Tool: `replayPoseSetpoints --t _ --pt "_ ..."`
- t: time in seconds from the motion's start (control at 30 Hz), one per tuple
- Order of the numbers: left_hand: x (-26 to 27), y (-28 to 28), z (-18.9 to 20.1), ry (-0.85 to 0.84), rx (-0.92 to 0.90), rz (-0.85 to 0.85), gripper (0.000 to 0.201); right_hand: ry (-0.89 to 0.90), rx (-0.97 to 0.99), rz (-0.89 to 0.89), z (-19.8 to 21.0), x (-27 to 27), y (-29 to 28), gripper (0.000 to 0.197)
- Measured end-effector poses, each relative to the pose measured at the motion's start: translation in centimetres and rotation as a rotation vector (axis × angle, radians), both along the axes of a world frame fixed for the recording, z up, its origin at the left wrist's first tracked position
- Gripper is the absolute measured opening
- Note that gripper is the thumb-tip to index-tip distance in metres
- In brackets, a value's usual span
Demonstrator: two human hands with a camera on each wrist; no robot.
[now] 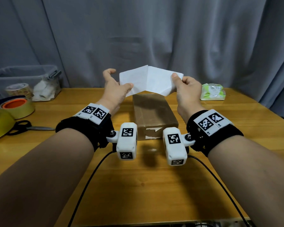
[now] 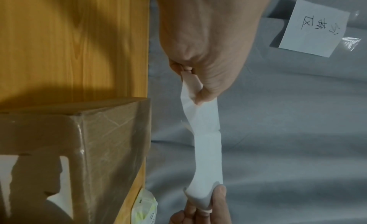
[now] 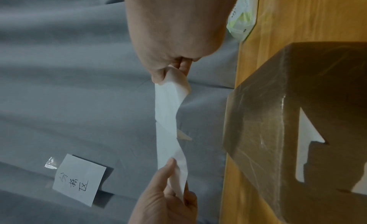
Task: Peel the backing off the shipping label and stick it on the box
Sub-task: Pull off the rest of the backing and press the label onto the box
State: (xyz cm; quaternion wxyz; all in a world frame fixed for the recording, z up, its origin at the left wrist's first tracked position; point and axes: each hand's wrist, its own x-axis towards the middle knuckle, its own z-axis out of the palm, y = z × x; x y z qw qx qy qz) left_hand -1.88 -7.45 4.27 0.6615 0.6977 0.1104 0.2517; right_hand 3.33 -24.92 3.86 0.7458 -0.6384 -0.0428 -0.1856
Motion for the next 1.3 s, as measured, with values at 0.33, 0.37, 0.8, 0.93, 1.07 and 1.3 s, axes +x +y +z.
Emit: replayPoseSetpoints --t 0.33,0.37,0.8,0.93,1.07,1.3 --pt "0.7 0.8 -1.1 0.128 -0.001 0.117 0.070 -0.013 -0.013 0.019 0.1 -0.3 0.1 0.022" --pt "0.7 0.8 -1.1 0.140 0.000 0.133 0.069 -0.009 -0.012 0.020 0.1 -0.3 0.1 0.022" --pt "0.5 1.4 -2.9 0.178 0.059 0.201 0.064 0.019 -0.037 0.035 -0.7 -0.1 -0.3 0.027" --pt "0.5 1.7 -3.0 0.148 0.057 0.260 0.060 0.037 0.008 0.033 -0.8 -0.3 0.5 0.024" --pt "0.6 2.1 -3.2 0.143 0.053 0.320 0.048 0.045 0.046 0.016 -0.8 -0.6 1.7 0.023" --pt "0.6 2.3 -3.3 0.131 -0.005 0.334 0.045 0.004 0.107 -0.032 0.0 -0.8 1.9 0.028"
